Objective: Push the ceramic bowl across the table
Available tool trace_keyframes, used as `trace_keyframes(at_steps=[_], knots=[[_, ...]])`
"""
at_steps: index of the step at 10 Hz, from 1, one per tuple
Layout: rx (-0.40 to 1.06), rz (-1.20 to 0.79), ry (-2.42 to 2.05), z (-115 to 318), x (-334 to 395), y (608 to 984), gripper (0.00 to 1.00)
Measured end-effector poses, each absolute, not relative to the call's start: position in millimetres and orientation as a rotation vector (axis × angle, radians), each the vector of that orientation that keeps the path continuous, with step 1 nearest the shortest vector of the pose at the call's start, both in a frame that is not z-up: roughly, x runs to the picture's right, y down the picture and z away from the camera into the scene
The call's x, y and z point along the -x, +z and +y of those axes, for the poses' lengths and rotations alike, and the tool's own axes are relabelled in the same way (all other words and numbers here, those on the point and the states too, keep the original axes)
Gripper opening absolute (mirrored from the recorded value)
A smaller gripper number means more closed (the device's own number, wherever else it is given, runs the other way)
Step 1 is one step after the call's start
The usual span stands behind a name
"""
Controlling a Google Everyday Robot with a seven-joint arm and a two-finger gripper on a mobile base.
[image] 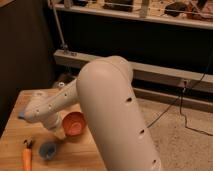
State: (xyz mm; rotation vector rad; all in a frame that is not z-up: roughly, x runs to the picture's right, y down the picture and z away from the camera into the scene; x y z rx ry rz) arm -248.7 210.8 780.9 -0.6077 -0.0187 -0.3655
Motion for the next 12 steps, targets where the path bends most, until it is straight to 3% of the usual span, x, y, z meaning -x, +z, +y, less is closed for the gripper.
trace_keyframes(at_steps=[12], knots=[[0.589,0.085,-0.093,196,200,800,0.65]])
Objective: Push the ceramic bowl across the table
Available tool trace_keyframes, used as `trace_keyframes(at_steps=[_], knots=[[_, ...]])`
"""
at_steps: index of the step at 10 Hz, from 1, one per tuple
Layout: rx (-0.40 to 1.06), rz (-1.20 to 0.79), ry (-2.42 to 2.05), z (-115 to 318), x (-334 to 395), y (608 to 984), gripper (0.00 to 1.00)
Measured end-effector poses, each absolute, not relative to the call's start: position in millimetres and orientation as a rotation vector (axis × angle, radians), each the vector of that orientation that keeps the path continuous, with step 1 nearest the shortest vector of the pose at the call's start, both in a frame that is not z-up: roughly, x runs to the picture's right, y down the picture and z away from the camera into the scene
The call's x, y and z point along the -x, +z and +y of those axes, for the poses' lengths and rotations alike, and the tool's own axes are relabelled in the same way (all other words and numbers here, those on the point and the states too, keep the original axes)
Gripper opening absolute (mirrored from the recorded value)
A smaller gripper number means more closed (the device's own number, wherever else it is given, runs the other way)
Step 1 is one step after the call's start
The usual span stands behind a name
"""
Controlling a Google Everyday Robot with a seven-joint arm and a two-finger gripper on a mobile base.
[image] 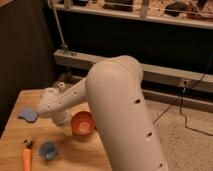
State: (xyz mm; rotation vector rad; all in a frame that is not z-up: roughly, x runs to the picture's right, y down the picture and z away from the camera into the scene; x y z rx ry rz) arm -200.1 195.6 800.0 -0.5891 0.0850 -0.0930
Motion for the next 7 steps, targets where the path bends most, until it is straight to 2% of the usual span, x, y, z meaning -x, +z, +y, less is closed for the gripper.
trace_keyframes(at_steps=[7], knots=[[0.605,0.166,0.089,218,140,799,0.65]])
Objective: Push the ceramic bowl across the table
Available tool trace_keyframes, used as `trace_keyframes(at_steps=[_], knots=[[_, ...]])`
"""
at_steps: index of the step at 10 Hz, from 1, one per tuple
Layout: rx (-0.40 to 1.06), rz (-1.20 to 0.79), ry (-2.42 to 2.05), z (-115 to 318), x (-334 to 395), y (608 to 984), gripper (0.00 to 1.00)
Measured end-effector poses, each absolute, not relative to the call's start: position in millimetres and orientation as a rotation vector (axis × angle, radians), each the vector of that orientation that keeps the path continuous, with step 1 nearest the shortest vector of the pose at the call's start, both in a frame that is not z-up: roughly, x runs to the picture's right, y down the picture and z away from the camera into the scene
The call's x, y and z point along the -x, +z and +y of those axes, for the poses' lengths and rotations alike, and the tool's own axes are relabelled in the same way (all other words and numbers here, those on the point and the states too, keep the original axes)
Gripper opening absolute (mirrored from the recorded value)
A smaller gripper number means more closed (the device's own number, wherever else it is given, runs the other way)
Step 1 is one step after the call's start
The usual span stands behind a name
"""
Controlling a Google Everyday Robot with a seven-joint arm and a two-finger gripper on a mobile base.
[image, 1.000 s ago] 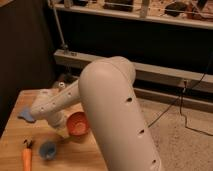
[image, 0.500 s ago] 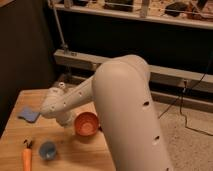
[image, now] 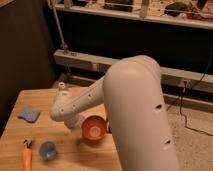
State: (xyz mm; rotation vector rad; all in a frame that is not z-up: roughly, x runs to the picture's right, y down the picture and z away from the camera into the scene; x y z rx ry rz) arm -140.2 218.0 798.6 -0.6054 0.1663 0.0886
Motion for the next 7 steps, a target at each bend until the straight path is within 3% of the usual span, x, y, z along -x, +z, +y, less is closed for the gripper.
trace_keyframes(at_steps=[7], knots=[[0.671,0.285,0.236,262,71,779,0.65]])
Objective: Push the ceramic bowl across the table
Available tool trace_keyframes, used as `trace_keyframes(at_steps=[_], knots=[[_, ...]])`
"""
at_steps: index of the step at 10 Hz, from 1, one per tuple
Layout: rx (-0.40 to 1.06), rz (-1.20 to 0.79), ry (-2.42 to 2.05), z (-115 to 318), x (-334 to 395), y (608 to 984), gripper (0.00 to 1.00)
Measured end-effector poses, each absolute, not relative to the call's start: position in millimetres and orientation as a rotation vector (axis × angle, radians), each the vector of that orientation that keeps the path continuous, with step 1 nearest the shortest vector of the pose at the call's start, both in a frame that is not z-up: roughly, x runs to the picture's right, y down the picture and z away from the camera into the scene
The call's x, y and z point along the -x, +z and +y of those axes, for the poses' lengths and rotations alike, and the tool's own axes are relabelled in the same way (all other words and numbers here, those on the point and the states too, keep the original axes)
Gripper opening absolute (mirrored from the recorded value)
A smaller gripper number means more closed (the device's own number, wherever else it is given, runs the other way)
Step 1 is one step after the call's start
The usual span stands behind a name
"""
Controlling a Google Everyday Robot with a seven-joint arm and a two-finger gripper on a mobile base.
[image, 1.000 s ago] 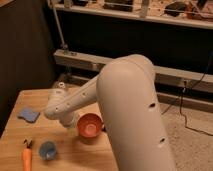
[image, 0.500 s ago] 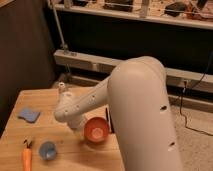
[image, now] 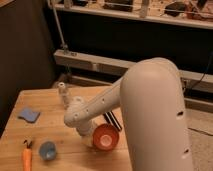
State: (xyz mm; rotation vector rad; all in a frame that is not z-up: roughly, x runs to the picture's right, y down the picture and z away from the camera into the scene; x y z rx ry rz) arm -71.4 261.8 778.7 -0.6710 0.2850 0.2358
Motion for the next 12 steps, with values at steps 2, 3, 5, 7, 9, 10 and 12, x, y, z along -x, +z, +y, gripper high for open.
trace_keyframes(at_steps=[2,3,5,7,9,10,12], knots=[[0.695,0.338,0.274,279,49,766,0.65],[0.702,0.356,0.291,286,40,763,0.65],[0.697,0.373,0.33,289,30,758,0.65],[0.658,0.345,0.326,272,42,761,0.65],[0.613,0.283,0.264,244,81,764,0.65],[0.596,0.251,0.234,233,102,764,0.65],[0.591,0.182,0.138,219,152,760,0.65]])
